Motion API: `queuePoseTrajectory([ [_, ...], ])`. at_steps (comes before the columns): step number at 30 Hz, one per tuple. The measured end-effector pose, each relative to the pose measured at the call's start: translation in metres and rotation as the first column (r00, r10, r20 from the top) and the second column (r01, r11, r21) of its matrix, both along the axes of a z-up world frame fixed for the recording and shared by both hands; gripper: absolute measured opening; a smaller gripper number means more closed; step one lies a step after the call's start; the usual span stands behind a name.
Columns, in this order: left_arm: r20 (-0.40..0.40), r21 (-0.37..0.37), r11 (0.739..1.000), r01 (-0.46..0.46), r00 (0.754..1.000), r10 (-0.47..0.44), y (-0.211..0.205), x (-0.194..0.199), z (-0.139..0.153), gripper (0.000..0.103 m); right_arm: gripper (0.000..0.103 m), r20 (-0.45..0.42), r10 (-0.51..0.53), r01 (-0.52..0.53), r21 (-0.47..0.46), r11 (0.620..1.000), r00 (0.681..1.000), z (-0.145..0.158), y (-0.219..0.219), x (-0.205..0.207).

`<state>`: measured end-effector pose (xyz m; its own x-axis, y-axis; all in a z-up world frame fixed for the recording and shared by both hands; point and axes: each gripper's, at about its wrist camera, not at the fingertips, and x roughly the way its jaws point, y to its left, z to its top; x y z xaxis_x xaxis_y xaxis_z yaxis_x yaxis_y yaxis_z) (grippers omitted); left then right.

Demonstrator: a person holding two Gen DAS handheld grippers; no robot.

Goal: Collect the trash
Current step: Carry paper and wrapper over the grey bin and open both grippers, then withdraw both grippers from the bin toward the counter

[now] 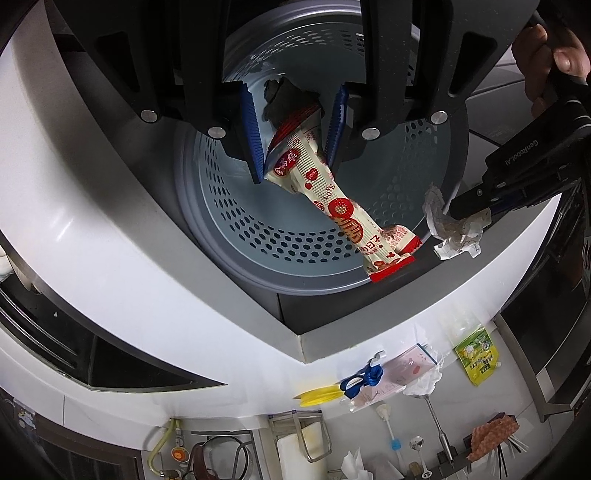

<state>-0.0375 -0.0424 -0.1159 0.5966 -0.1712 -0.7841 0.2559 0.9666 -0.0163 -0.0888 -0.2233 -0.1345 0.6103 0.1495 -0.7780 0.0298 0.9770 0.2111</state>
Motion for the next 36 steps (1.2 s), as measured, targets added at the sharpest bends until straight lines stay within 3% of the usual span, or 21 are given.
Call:
queuePoseTrajectory([
  [10, 0.001, -0.005, 1.0, 0.004, 1.0, -0.004, -0.001, -0.002, 0.001, 0.038, 0.035, -0.002, -0.008, 0.008, -0.001, 1.0, 1.0, -0.002, -0.004, 0.0],
  [15, 0.013, -0.01, 1.0, -0.004, 1.0, 0.004, 0.001, -0.003, 0.004, 0.057, 0.055, 0.015, -0.019, 0.019, -0.001, 1.0, 1.0, 0.0, -0.004, -0.002],
  [26, 0.02, -0.021, 1.0, -0.022, 1.0, 0.023, 0.005, -0.003, 0.007, 0.075, 0.059, 0.035, -0.028, 0.028, 0.011, 1.0, 0.999, 0.005, -0.005, -0.007],
  [36, 0.078, -0.036, 0.997, -0.062, 0.995, 0.064, 0.018, -0.002, 0.021, 0.093, 0.068, 0.078, -0.042, 0.042, 0.007, 0.999, 0.996, 0.013, -0.006, -0.012],
])
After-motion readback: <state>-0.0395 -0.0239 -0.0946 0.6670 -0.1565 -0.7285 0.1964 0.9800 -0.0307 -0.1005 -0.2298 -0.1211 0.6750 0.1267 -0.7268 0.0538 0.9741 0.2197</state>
